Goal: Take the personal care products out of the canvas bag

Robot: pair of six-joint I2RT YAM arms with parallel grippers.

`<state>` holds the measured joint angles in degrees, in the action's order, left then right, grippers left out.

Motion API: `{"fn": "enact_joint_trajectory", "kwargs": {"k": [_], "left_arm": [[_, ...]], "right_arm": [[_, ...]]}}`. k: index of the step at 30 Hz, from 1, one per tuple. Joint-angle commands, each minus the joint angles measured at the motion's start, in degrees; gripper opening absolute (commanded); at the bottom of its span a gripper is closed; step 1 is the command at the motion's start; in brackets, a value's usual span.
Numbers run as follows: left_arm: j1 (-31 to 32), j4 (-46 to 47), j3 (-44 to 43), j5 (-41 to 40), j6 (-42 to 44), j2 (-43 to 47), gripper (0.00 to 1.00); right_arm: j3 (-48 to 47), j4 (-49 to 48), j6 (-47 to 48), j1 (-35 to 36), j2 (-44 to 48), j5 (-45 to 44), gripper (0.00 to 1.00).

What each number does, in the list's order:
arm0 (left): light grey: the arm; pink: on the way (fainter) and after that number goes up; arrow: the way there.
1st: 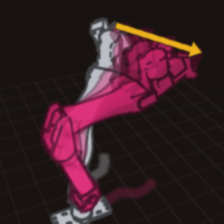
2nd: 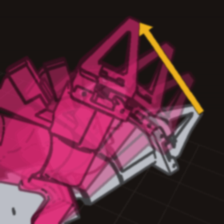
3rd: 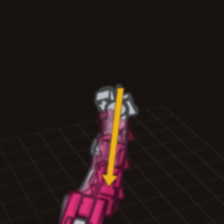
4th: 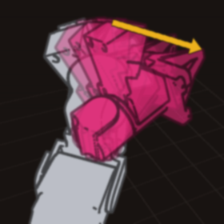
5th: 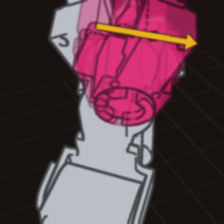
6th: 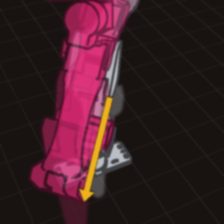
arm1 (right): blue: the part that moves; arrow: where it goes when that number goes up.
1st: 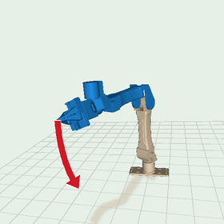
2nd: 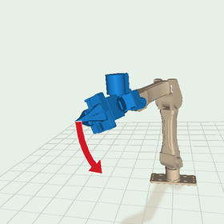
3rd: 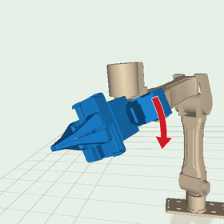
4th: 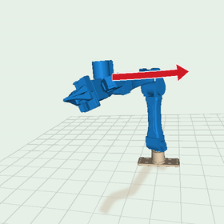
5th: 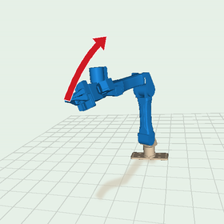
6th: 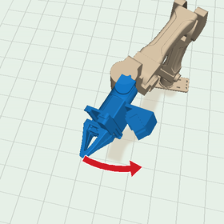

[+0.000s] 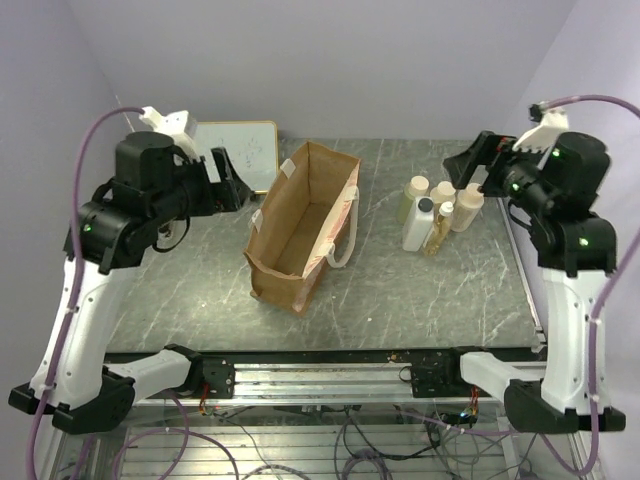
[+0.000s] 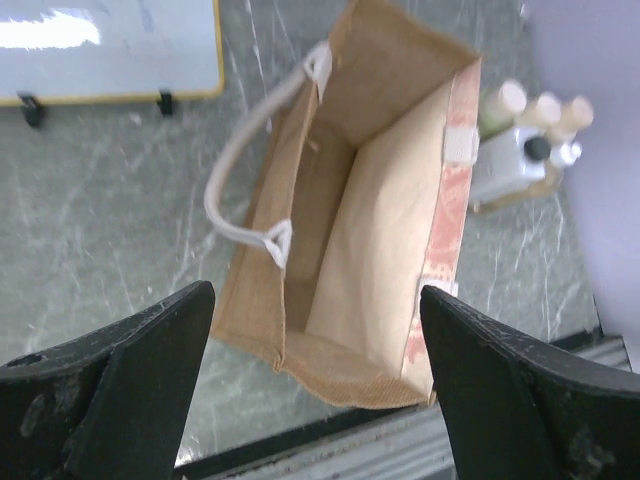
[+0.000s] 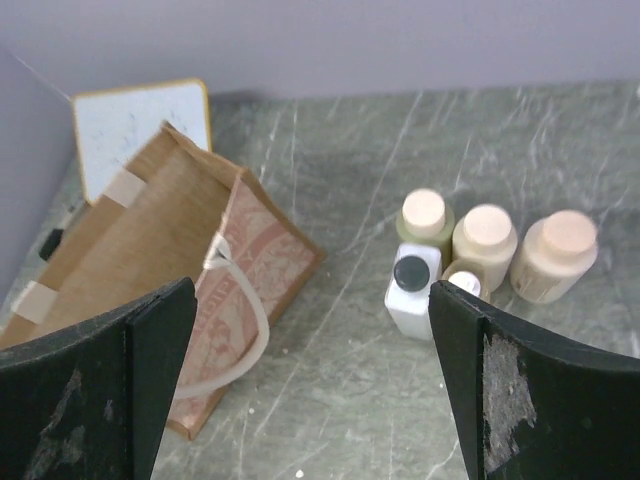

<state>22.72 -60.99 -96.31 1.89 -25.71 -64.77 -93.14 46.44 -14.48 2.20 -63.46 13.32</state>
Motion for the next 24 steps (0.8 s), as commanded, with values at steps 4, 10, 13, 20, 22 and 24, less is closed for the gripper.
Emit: {"fn": "enact_joint_trajectory", "kwargs": {"k": [4, 10, 13, 20, 22, 24], "left_arm": [[0.3, 2.2, -11.0, -10.8, 2.3, 1.8, 0.97], [0.3, 0.8, -14.7, -14.1, 2.5, 2.2, 0.97], [0.3, -0.1, -15.4, -15.6, 2.6, 2.6, 0.98], [0.3, -1.3, -15.7, -16.9, 2.9, 3.0, 0.97], [0.3, -1.5, -15.6, -16.5, 3.2, 3.0, 0.97], [0.3, -1.3, -15.5, -16.4, 3.3, 3.2, 0.97]], "right_arm": [[-12.9, 9.7, -0.1, 0.0, 2.7, -6.4, 1.00], [-14.6, 10.9, -2.5, 0.0, 4.2, -10.1, 1.00], [-16.1, 12.0, -3.1, 0.0, 3.7, -11.4, 1.00], [-18.5, 13.6, -2.0, 0.0, 1.6, -14.6, 1.00], [-18.9, 13.8, -1.7, 0.0, 1.1, -15.3, 1.00], [-19.4, 13.9, -1.6, 0.0, 0.8, -15.5, 1.00]]}}
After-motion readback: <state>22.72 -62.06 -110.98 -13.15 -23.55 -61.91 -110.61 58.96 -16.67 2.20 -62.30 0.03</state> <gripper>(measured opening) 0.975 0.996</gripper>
